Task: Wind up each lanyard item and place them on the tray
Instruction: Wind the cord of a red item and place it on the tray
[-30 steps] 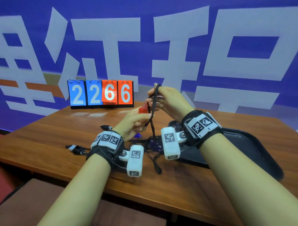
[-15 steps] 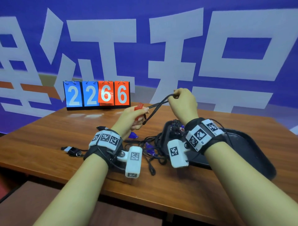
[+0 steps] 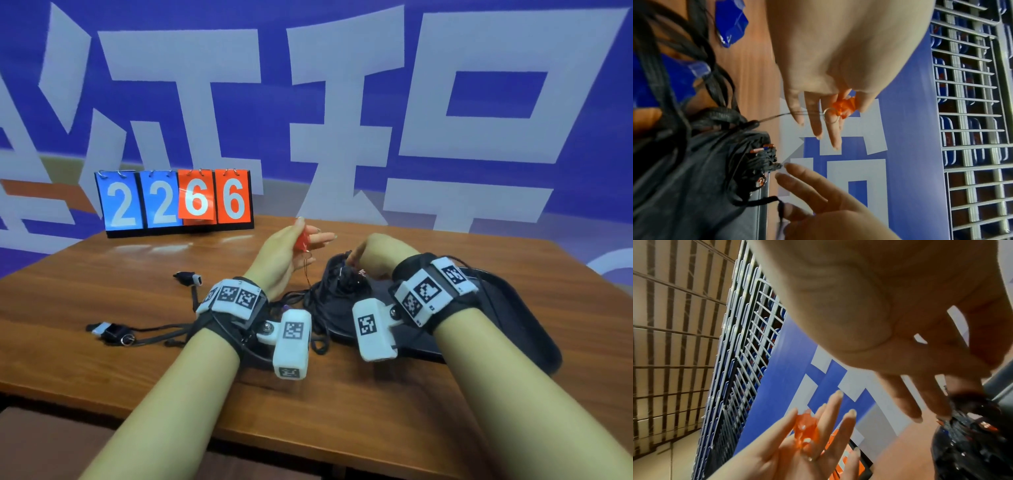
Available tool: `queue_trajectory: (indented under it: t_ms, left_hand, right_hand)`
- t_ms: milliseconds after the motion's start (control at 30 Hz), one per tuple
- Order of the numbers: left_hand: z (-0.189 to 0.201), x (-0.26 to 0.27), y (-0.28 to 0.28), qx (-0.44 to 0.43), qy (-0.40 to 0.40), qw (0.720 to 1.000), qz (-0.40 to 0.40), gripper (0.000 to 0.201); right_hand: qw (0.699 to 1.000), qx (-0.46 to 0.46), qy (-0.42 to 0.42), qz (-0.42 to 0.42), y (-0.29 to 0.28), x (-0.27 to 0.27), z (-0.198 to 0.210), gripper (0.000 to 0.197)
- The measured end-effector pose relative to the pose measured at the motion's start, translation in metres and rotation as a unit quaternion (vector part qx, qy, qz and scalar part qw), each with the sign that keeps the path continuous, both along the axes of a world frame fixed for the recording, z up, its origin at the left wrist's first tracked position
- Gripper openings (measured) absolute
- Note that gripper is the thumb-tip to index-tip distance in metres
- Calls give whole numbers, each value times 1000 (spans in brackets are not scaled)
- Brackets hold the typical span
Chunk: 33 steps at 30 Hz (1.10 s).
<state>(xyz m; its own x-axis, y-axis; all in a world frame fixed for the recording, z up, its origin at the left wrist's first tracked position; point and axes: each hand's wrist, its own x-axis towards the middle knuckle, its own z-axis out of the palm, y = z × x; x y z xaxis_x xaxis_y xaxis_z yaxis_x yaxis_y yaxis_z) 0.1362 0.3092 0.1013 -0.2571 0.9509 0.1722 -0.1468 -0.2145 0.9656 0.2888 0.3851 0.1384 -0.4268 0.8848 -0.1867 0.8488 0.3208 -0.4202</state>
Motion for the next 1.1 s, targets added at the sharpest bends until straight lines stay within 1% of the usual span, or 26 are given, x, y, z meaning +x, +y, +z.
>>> queue_trajectory:
  t_ms: [33, 67, 100, 133, 167, 200, 233, 267, 300, 333, 367, 400, 467, 533, 600, 667, 767, 833, 933, 1000, 1033, 1100]
  left_hand:
    - [-1, 0, 3, 2, 1, 1000, 1, 46]
    - [-2, 0, 7, 4, -4, 1000, 2, 51]
    - [-3, 0, 10, 6, -11, 1000, 4, 53]
    - [-4, 0, 13, 11, -20, 1000, 5, 53]
    - [-6, 0, 16, 17, -33, 999, 4, 52]
    - [-7, 1, 18, 24, -49, 999, 3, 51]
    - [-9, 0, 21, 27, -59, 998, 6, 50]
    - [-10, 0, 23, 24, -57, 998, 15, 49]
    - [-12, -1, 25, 20, -44, 999, 25, 48]
    - [-16, -3, 27, 16, -29, 999, 36, 47]
    - [-19, -4, 28, 17, -18, 999, 43, 46]
    - [-21, -6, 28, 17, -8, 998, 52, 44]
    - [-27, -11, 26, 16, -8, 998, 68, 40]
    - [-33, -16, 23, 17, -49, 997, 57, 34]
    - [-35, -19, 19, 15, -112, 993, 34, 27]
    - [-35, -19, 17, 5, -160, 987, 26, 20]
    - [-37, -17, 17, -9, -202, 979, 28, 21]
    - [-40, -17, 18, -20, -186, 981, 42, 22]
    - [-43, -16, 18, -25, -163, 983, 77, 18]
    - [-43, -16, 18, -14, -154, 984, 88, 16]
    - [-43, -16, 18, -11, -139, 986, 87, 16]
    - [-45, -15, 19, -17, -100, 992, 77, 20]
  right_hand:
    - [999, 38, -23, -14, 7, -5, -4, 25]
    - [997, 65, -16, -36, 10, -9, -7, 23]
    - [996, 75, 28, -47, 11, -11, -8, 21]
    - [993, 69, 91, -43, 12, -14, -10, 21]
    - [984, 43, 171, -17, 10, -17, -12, 28]
    - [968, -9, 248, 22, 6, -21, -15, 34]
    - [949, -76, 302, 58, -1, -23, -19, 37]
    - [926, -143, 338, 87, -6, -24, -23, 36]
    - [905, -205, 357, 108, -10, -24, -27, 30]
    - [888, -249, 366, 127, -11, -23, -30, 20]
    - [877, -271, 370, 144, -11, -22, -32, 11]
    - [870, -277, 377, 156, -8, -19, -34, 10]
    - [857, -289, 397, 156, -2, -14, -39, 15]
    - [837, -308, 435, 125, 1, -8, -41, 17]
    - [827, -292, 473, 80, 6, -1, -44, 18]
    - [823, -256, 505, 48, 11, 4, -47, 15]
    - [817, -218, 533, 20, 17, 10, -53, 16]
    - [807, -204, 555, 13, 21, 12, -55, 21]
    - [784, -189, 591, 3, 24, 14, -52, 28]
    - [776, -171, 607, 7, 24, 16, -50, 28]
    - [780, -158, 605, 13, 24, 17, -49, 26]
    - [804, -127, 580, 27, 24, 22, -45, 17]
